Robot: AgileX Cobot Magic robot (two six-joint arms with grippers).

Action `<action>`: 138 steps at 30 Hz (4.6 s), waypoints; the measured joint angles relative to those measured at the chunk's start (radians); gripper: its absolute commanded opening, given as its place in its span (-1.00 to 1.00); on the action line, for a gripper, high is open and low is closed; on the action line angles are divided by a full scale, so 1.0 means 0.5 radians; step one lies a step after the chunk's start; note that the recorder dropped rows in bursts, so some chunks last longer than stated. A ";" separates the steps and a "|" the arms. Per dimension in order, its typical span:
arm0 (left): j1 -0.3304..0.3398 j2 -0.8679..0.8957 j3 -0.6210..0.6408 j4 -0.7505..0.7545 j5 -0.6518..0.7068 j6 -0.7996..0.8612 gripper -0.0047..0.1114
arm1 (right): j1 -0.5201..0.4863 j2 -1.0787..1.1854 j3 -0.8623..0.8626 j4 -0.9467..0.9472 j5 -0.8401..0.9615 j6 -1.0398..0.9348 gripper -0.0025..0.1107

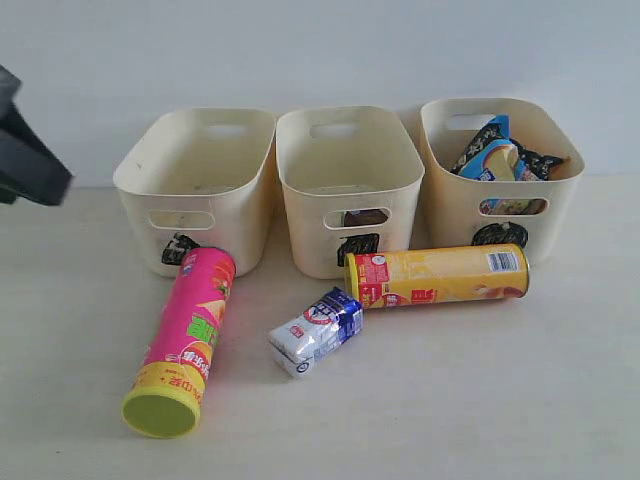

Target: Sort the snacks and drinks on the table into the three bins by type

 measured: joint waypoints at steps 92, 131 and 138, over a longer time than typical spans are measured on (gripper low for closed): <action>0.076 1.037 -0.445 -0.298 -2.000 0.415 -0.84 | 0.000 0.000 0.000 0.004 0.052 -0.004 -0.96; 0.156 1.158 -0.701 -0.298 -1.491 0.485 -0.84 | 0.000 0.000 0.000 0.008 0.052 -0.004 -0.96; 0.156 0.855 -0.637 -0.333 -1.241 0.465 -0.84 | 0.000 0.000 0.000 0.008 0.052 -0.004 -0.96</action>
